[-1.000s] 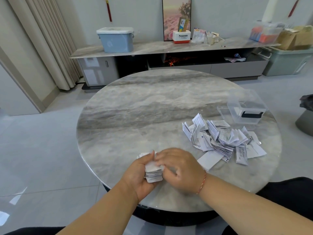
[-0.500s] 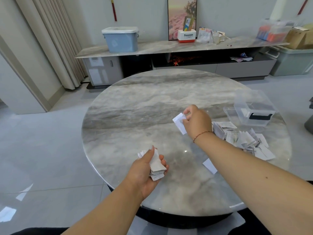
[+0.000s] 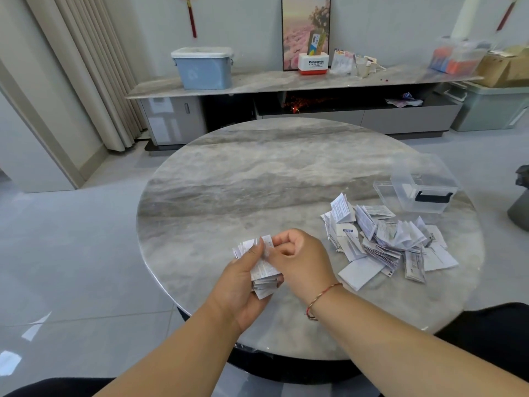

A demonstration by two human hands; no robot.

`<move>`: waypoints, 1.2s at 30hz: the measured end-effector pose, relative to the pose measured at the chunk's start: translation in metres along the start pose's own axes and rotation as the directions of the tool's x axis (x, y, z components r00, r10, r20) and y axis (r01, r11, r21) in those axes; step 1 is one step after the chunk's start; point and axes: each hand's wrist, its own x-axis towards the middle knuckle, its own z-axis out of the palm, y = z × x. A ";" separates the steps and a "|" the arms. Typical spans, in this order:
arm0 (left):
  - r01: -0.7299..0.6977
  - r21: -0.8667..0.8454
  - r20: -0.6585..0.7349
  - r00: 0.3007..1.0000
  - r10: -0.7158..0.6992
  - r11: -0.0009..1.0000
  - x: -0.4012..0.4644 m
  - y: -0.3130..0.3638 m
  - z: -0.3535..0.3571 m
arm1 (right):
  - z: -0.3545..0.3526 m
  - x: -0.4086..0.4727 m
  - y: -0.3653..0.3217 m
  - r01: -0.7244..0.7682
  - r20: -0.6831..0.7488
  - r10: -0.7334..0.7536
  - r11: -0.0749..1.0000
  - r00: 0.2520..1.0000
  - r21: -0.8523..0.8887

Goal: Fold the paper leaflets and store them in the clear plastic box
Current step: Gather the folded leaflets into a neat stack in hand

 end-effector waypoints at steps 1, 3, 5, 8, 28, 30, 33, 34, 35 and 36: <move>0.016 -0.001 -0.005 1.000 -0.016 1.000 -0.002 0.001 0.001 | -0.001 -0.001 0.000 0.024 0.022 -0.023 0.998 0.999 -0.054; 0.056 -0.019 -0.036 0.998 -0.057 0.998 -0.001 0.003 -0.001 | -0.008 -0.002 -0.002 0.146 0.075 -0.133 0.966 0.988 -0.212; 0.084 -0.012 -0.058 0.995 -0.085 0.996 -0.001 0.006 -0.003 | -0.020 -0.001 -0.007 0.355 0.259 -0.268 0.846 0.928 -0.398; 0.119 0.117 -0.006 0.993 -0.119 0.986 -0.005 0.007 0.001 | -0.027 0.002 -0.013 0.621 0.592 -0.268 0.568 0.760 -0.540; 0.180 0.016 -0.070 0.982 -0.178 0.984 0.002 0.000 0.013 | -0.118 0.136 0.031 -0.334 -0.319 0.133 0.579 0.939 -0.743; 0.174 -0.009 -0.060 0.983 -0.174 0.985 0.003 0.000 0.016 | -0.111 0.145 0.040 -0.331 -0.307 0.138 0.539 0.942 -0.774; 0.152 -0.052 -0.057 0.986 -0.155 0.987 0.004 0.001 0.017 | -0.108 0.150 0.043 -0.275 -0.314 0.041 0.599 0.948 -0.752; 0.146 -0.062 -0.055 0.987 -0.150 0.987 0.004 0.002 0.017 | -0.108 0.148 0.039 -0.243 -0.329 -0.008 0.656 0.944 -0.714; 0.142 -0.074 -0.051 0.988 -0.146 0.987 0.004 0.002 0.017 | -0.109 0.144 0.034 -0.200 -0.345 -0.056 0.724 0.937 -0.661; 0.138 -0.089 -0.049 0.989 -0.143 0.986 0.005 0.002 0.017 | -0.108 0.138 0.025 -0.140 -0.358 -0.105 0.791 0.928 -0.595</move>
